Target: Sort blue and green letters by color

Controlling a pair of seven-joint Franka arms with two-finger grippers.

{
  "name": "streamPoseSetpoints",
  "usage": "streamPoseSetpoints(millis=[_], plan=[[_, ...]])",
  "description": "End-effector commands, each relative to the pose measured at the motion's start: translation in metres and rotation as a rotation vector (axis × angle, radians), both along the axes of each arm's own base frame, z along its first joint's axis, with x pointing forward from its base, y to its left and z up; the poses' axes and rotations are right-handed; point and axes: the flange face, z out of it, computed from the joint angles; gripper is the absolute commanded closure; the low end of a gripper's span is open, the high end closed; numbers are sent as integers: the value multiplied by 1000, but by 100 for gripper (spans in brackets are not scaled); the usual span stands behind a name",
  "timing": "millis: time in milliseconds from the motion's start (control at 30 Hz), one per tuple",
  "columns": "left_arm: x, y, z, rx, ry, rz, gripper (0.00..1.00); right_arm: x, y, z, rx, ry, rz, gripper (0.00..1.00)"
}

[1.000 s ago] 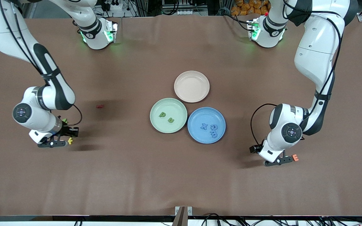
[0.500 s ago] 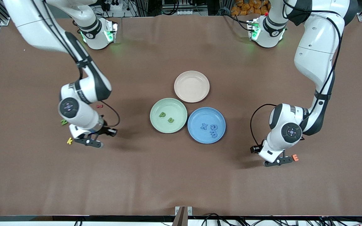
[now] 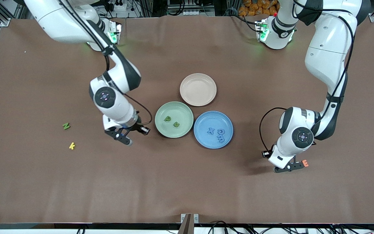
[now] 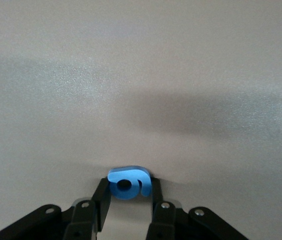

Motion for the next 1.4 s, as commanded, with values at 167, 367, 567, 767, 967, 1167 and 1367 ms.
streamPoseSetpoints(millis=[167, 367, 567, 767, 967, 1167, 1367], plan=[[-9, -34, 26, 6, 50, 14, 95, -37, 74, -18, 10, 45, -100, 100], [-22, -87, 62, 5, 80, 42, 95, -59, 116, -38, -8, 52, -119, 100], [-41, -137, 79, -47, 88, 77, 95, -63, 122, -59, -47, 20, -159, 32], [-64, -187, 80, -52, 90, 110, 95, -62, 120, -60, -55, 4, -137, 0], [-88, -229, 77, -46, 95, 131, 94, -59, 117, -55, -53, -3, -137, 0], [-104, -250, 70, -26, 97, 121, 2, -44, 89, -36, -69, -32, -57, 0], [-98, -241, 73, -22, 91, 125, 0, -36, 27, -16, -122, -44, 72, 0]])
